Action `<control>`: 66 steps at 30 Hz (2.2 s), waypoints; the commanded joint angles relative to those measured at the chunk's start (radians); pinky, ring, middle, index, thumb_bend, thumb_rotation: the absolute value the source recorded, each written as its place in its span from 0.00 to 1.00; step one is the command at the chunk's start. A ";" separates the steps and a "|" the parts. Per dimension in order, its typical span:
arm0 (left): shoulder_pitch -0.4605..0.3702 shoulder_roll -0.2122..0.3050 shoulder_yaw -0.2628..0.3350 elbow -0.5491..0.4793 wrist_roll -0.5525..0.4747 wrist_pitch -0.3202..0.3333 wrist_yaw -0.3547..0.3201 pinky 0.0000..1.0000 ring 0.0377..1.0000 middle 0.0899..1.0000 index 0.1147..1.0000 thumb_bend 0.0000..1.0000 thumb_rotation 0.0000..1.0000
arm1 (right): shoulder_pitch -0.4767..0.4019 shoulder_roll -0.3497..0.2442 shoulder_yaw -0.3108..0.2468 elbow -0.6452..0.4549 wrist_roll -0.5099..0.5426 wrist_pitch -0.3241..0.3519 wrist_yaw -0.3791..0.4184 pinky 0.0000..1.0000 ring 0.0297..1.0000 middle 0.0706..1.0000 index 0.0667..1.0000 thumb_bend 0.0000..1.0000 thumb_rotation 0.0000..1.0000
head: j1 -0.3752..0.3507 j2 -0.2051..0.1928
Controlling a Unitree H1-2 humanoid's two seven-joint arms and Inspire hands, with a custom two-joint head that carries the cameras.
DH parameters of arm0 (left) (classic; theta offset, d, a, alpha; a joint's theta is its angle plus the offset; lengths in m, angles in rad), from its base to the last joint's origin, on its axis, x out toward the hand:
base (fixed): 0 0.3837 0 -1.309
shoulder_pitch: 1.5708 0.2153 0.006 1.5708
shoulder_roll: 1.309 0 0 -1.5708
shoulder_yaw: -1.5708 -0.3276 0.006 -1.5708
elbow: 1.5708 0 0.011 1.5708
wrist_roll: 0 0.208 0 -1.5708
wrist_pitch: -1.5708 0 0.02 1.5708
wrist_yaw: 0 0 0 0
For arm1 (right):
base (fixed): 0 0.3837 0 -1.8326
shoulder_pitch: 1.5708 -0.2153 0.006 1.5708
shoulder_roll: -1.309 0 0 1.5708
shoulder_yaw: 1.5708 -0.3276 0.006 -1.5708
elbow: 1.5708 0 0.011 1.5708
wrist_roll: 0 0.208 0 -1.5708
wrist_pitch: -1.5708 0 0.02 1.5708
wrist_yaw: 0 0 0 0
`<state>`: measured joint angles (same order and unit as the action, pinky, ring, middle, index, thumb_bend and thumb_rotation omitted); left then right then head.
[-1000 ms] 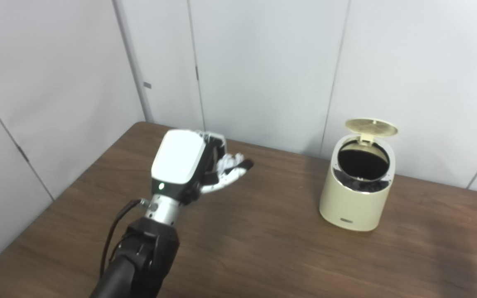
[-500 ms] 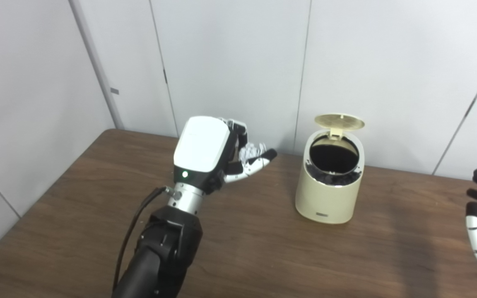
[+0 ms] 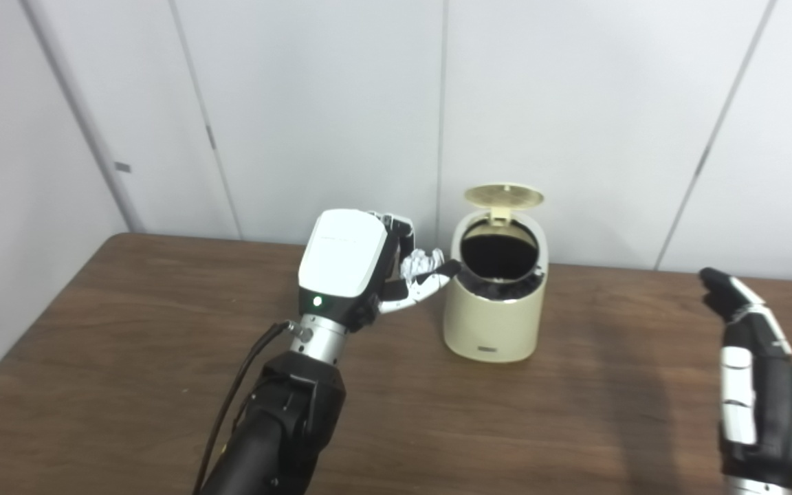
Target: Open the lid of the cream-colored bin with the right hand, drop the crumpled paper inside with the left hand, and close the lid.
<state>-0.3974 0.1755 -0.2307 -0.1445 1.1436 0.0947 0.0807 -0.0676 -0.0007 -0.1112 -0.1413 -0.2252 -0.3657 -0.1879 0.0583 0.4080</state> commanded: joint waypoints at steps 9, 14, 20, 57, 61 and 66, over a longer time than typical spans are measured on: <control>-0.087 0.004 -0.017 0.106 -0.031 -0.026 0.108 0.04 0.05 0.08 0.10 0.37 0.57 | -0.020 0.000 0.046 0.043 -0.047 -0.104 -0.098 0.79 0.82 0.79 0.74 0.18 0.84 | -0.082 -0.044; -0.096 0.003 -0.025 0.139 -0.047 -0.043 0.148 0.04 0.05 0.07 0.09 0.37 0.56 | -0.021 -0.003 0.097 0.048 -0.083 -0.104 -0.165 0.75 0.79 0.77 0.73 0.18 0.80 | -0.111 -0.063; -0.129 0.003 -0.050 0.198 -0.057 -0.076 0.203 0.04 0.05 0.07 0.09 0.38 0.56 | -0.025 0.006 0.132 0.048 -0.115 -0.104 -0.212 0.72 0.79 0.76 0.72 0.14 0.73 | -0.135 -0.078; -0.402 -0.023 -0.186 0.543 -0.067 -0.108 0.333 0.04 0.05 0.08 0.14 0.41 0.43 | -0.010 0.102 0.123 -0.007 -0.216 -0.089 -0.235 0.74 0.80 0.77 0.72 0.14 0.79 | -0.217 -0.067; -0.416 -0.022 -0.198 0.577 -0.069 -0.116 0.347 0.04 0.06 0.09 0.20 0.41 0.44 | -0.007 0.106 0.126 -0.016 -0.217 -0.087 -0.226 0.73 0.79 0.77 0.72 0.15 0.79 | -0.222 -0.064; -0.415 -0.027 -0.203 0.582 -0.067 -0.097 0.337 0.06 0.07 0.10 0.16 0.47 0.49 | -0.006 0.105 0.126 -0.018 -0.227 -0.088 -0.227 0.73 0.80 0.77 0.72 0.14 0.80 | -0.222 -0.064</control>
<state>-0.7529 0.1467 -0.4376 0.4537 1.0799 -0.0117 0.3947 -0.0577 0.0930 0.0114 -0.1281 -0.4431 -0.4308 -0.4137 -0.1626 0.3451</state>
